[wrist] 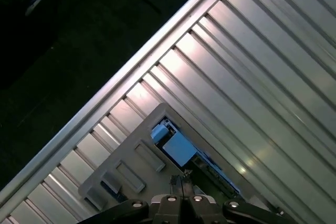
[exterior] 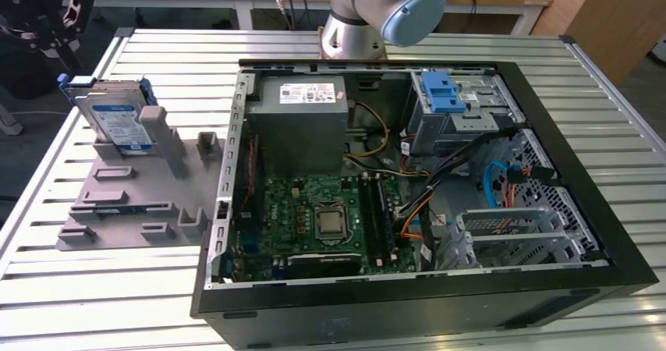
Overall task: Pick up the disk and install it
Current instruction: 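Pick up the disk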
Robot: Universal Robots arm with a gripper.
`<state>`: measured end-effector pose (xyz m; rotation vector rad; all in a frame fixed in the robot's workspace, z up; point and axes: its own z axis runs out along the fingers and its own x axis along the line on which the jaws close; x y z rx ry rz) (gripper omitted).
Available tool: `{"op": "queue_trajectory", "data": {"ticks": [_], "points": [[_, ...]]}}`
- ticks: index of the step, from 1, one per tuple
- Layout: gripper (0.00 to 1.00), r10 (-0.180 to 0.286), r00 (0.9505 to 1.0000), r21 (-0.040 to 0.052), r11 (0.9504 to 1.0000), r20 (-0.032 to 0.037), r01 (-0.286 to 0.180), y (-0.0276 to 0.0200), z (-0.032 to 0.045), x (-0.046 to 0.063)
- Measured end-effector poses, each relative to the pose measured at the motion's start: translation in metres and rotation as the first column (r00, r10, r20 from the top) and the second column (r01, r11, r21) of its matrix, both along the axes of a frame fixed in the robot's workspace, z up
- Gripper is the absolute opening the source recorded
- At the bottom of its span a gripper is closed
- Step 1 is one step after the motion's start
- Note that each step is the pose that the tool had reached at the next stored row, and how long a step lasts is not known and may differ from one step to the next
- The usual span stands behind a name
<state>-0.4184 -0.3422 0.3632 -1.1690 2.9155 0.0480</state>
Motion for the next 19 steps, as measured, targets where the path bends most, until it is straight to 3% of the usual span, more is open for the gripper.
{"op": "queue_trajectory", "data": {"ticks": [4, 9, 14, 19], "points": [[0.11, 0.073, 0.9973, 0.0001, 0.9973, 0.0000, -0.073, -0.0001, -0.0006, 0.0000], [0.11, 0.162, 0.9867, 0.0001, 0.9867, 0.0000, -0.162, -0.0001, -0.0011, 0.0000], [0.11, 0.251, 0.9681, 0.0001, 0.9681, 0.0001, -0.251, -0.0001, -0.0016, 0.0000], [0.11, 0.337, 0.9416, 0.0001, 0.9416, 0.0000, -0.337, -0.0001, -0.0020, 0.0000]]}}
